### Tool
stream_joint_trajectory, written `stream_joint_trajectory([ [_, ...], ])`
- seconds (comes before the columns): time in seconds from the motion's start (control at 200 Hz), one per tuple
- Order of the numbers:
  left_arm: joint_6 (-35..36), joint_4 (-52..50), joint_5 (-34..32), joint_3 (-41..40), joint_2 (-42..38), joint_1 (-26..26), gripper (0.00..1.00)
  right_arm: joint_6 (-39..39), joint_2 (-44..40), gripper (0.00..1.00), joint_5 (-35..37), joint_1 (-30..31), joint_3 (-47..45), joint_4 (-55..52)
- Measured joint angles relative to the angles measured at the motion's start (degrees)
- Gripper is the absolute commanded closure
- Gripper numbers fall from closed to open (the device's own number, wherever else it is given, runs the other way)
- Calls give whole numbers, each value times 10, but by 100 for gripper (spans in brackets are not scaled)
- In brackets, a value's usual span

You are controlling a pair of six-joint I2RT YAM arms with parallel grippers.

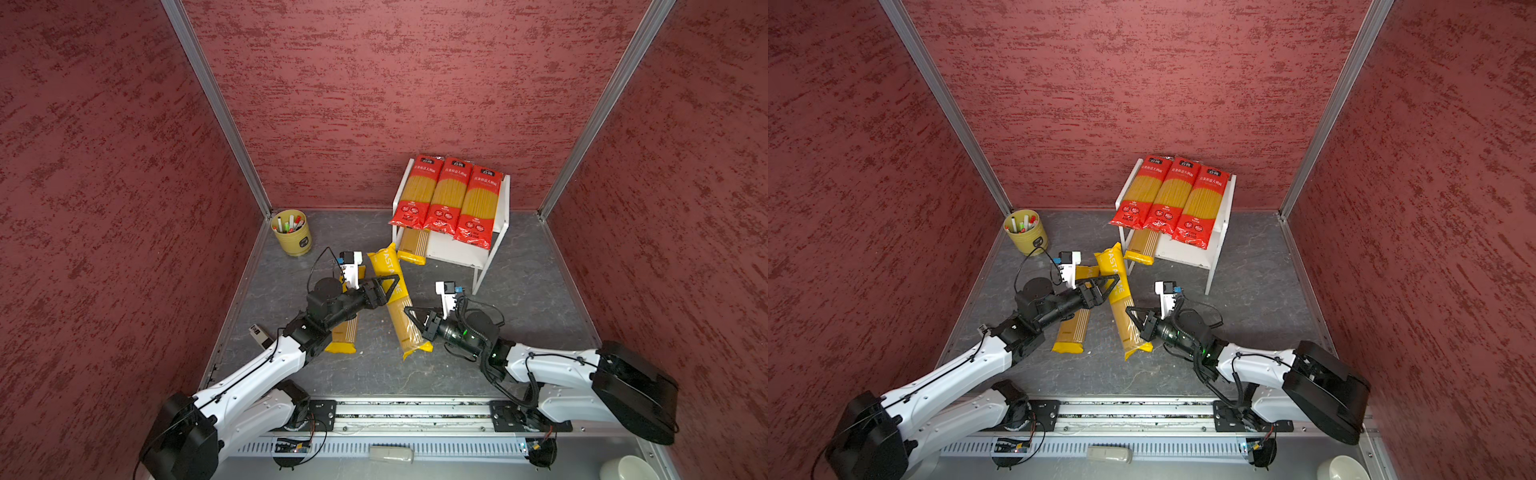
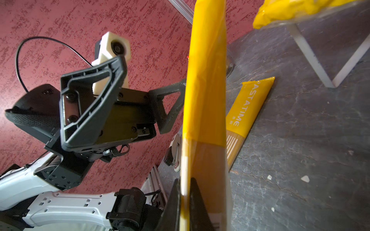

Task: Arrange pasta packages on shelves
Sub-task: Pick up the pasta bag from the center of the table.

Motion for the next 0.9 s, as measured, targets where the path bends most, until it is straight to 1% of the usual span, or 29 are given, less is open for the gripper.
stream_joint_trajectory([
  [0.125, -13, 21, 0, -37, -3, 0, 15, 3, -24, 100, 1, -4, -23, 0],
  [0.205, -21, 33, 2, -47, 0, -1, 15, 3, -46, 100, 3, -8, -35, -2],
  [0.396, -32, 104, 7, -42, 56, -29, 15, 8, -63, 100, 7, -19, -39, 7],
  [0.521, -39, 126, 7, -42, 82, -44, 16, 19, -63, 100, 12, -26, -39, 14],
  [0.676, -44, 149, 6, -40, 98, -49, 17, 40, -67, 100, 23, -35, -45, 28],
  [0.897, -48, 183, 13, -1, 163, -51, 20, 54, -87, 100, 49, -51, -45, 35],
])
